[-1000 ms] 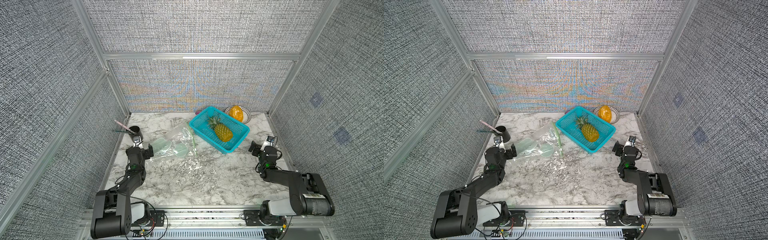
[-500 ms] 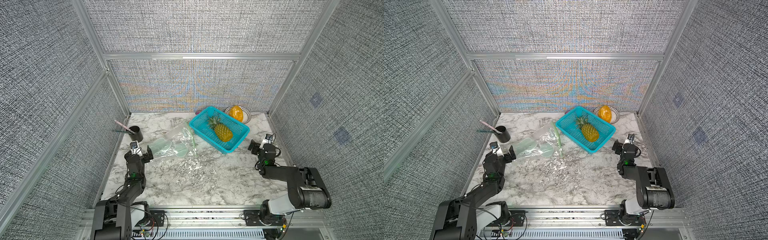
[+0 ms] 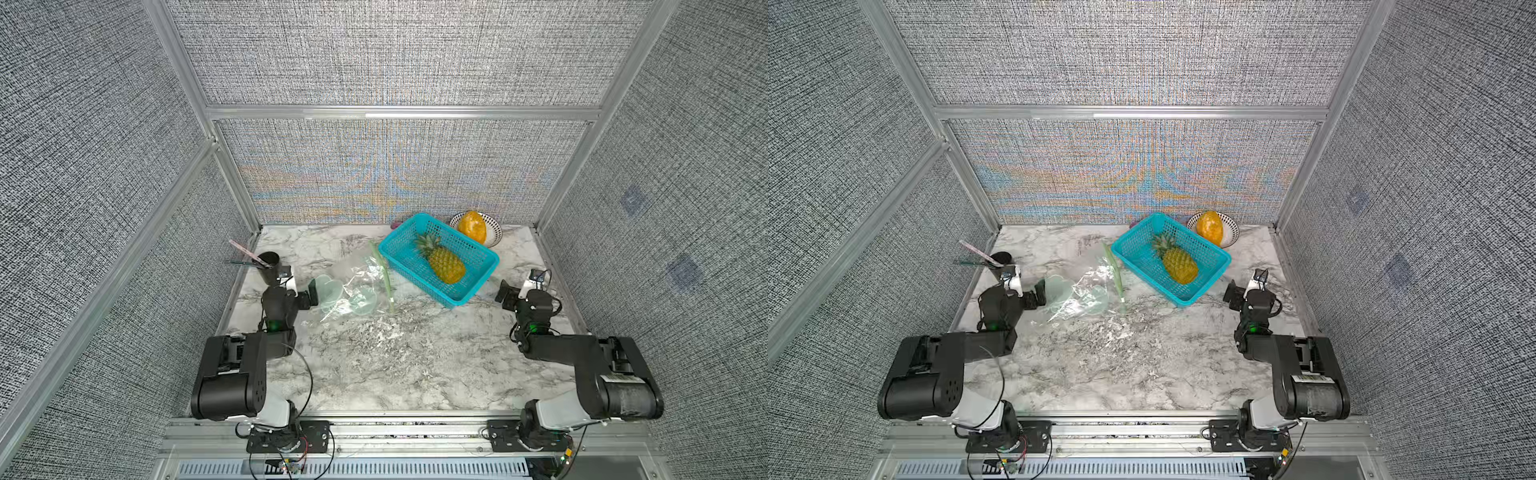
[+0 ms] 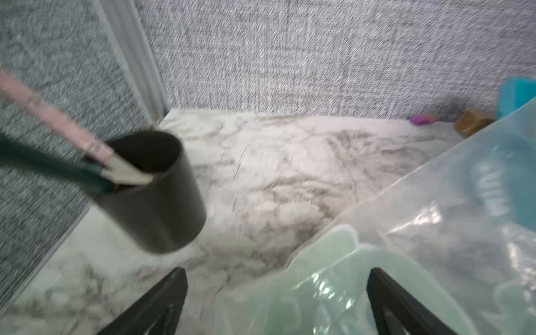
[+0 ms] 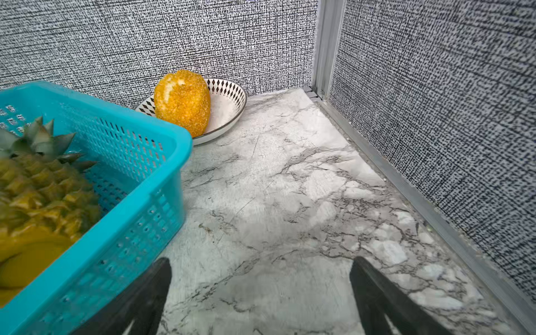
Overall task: Open the zip-top bag and take out the pineapple
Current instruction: Reset both arms
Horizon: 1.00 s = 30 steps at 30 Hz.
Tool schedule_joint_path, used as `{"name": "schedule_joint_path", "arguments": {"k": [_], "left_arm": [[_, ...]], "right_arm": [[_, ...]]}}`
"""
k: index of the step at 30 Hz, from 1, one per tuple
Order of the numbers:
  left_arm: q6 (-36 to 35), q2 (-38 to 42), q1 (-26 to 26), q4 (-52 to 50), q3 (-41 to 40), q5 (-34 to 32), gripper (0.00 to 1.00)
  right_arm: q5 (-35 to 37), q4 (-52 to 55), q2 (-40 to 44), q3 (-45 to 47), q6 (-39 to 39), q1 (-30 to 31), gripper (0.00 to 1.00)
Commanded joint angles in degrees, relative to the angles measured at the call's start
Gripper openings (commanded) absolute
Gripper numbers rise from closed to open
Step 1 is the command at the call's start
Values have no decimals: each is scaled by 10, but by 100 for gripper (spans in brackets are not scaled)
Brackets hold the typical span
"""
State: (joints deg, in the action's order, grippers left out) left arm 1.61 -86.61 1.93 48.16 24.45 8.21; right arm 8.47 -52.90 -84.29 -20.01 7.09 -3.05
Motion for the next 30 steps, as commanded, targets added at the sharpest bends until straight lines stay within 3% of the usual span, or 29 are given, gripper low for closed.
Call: {"name": "schedule_joint_path", "arguments": {"k": [1, 7, 9, 12, 15, 30], "left_arm": [[-28, 1, -3, -49, 4, 22, 99], [-30, 3, -8, -54, 5, 15, 99], [-30, 2, -8, -54, 5, 15, 99], [-31, 3, -9, -54, 5, 14, 99], [-31, 1, -9, -56, 7, 14, 99], [-30, 3, -15, -58, 7, -2, 99]], "right_arm": [[-50, -93, 15, 39, -26, 1, 98], [-62, -171, 4, 80, -44, 11, 98], [-49, -278, -41, 108, -49, 19, 98], [-36, -185, -24, 76, -62, 32, 98], [-33, -239, -39, 91, -65, 35, 98], [-32, -202, -28, 80, -66, 36, 98]]}}
